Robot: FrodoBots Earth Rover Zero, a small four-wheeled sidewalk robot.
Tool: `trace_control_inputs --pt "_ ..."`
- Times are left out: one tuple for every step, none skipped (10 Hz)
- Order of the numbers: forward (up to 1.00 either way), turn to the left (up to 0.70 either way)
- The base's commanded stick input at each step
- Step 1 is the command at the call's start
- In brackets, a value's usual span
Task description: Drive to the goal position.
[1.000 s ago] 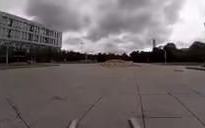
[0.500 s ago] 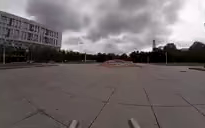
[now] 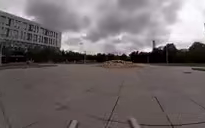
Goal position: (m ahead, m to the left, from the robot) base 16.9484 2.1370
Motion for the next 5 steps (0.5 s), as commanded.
trace_control_inputs --pt "1.0 0.0" --pt "1.0 0.0" --pt "1.0 0.0" --pt "1.0 0.0" --pt "1.0 0.0"
